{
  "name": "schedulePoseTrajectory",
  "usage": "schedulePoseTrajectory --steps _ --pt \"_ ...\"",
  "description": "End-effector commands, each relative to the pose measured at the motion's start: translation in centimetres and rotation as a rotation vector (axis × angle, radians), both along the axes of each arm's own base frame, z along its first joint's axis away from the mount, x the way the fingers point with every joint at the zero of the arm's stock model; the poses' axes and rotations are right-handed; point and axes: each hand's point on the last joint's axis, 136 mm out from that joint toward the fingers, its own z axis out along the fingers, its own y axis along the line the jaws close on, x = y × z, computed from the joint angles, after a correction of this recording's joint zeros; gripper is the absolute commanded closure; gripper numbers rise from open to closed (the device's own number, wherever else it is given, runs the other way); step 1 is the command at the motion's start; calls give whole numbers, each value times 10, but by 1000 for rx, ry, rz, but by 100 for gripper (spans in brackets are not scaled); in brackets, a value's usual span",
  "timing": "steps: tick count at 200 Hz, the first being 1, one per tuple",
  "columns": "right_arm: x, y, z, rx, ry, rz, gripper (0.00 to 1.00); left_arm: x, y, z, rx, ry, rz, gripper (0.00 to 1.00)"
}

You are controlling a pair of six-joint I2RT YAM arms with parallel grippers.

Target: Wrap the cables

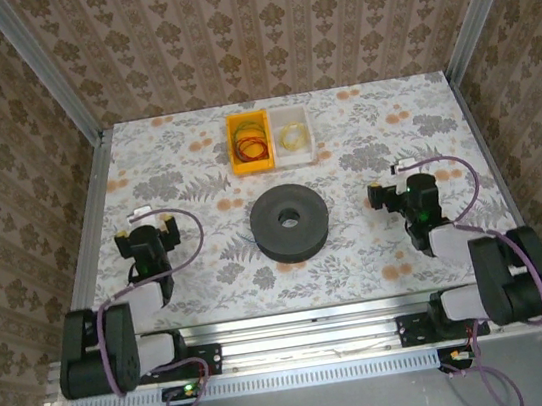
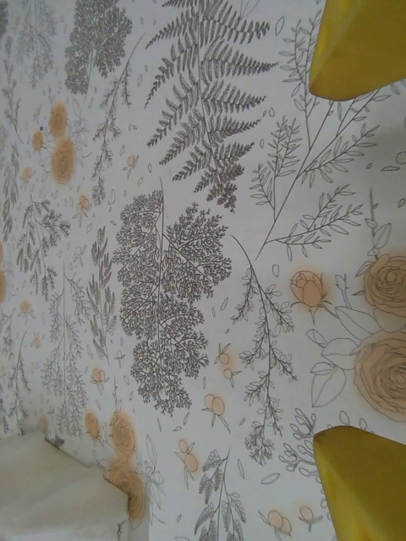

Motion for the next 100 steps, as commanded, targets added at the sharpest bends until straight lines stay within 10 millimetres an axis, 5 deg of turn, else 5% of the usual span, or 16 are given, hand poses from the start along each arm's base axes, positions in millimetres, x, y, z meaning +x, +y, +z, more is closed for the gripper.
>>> schedulePoseTrajectory --steps 1,19,44,100 --pt "32 -6 26 33 -133 -23 0 27 -7 31 -42 -179 -44 0" --pt "35 -12 8 54 -112 -48 0 40 -15 14 -48 -132 -108 0" --pt "36 -12 9 63 -101 -42 0 52 -20 0 -53 -47 -129 0" --pt "37 -11 12 53 -109 -39 0 57 -20 3 -27 -67 -129 0"
